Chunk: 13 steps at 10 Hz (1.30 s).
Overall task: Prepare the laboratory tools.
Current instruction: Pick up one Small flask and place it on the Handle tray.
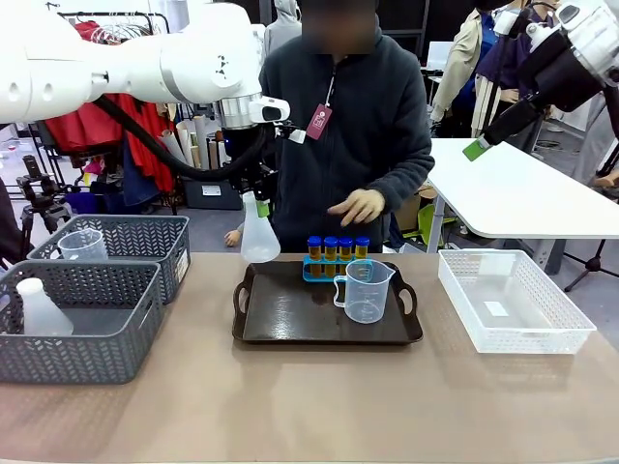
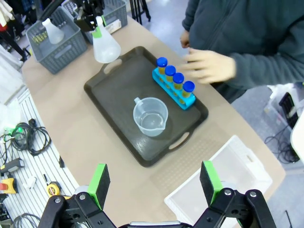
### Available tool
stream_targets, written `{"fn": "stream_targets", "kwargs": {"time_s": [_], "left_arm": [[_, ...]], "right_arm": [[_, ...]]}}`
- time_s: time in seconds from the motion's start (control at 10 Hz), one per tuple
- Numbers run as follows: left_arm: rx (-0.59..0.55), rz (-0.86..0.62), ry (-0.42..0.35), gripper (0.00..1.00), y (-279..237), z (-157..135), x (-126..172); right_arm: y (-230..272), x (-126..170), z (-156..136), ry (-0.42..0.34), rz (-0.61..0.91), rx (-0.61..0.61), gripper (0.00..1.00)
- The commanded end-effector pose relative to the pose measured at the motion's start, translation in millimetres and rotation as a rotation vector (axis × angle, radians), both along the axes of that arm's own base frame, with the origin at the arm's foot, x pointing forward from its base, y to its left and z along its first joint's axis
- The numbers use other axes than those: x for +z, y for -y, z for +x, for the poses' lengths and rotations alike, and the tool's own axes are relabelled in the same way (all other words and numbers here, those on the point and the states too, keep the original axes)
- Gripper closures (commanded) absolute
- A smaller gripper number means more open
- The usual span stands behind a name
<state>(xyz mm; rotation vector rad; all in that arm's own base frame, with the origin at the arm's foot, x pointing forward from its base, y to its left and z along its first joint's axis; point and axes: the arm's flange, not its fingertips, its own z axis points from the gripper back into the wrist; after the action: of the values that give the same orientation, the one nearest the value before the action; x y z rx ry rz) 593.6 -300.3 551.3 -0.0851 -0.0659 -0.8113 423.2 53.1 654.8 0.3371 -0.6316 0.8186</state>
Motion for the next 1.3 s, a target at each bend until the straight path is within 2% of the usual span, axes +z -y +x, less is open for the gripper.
{"fn": "stream_targets", "kwargs": {"time_s": [0.0, 0.1, 0.2, 0.4, 0.7, 1.2], "left_arm": [[0.002, -0.003, 0.001, 1.00, -0.7, 0.8, 0.9], [0.000, 0.000, 0.000, 1.00, 0.0, 0.0, 0.0], [-0.038, 0.028, -0.023, 1.00, 12.6, 0.9, -15.6], [-0.080, 0.059, 0.000, 1.00, 39.3, 5.4, -35.5], [-0.188, 0.085, -0.018, 1.00, 74.7, 7.0, -66.7], [-0.240, 0.086, -0.017, 1.00, 99.1, 6.2, -101.4]], "right_arm": [[1.2, 1.0, 1.2, 0.007, 0.013, 0.013, 0.00], [1.2, 1.0, 1.2, 0.007, 0.013, 0.013, 0.00], [1.2, 1.0, 1.2, 0.007, 0.013, 0.013, 0.00], [1.2, 1.0, 1.2, 0.007, 0.013, 0.013, 0.00], [1.2, 1.0, 1.2, 0.007, 0.013, 0.013, 0.00], [1.2, 1.0, 1.2, 0.007, 0.013, 0.013, 0.00]]}}
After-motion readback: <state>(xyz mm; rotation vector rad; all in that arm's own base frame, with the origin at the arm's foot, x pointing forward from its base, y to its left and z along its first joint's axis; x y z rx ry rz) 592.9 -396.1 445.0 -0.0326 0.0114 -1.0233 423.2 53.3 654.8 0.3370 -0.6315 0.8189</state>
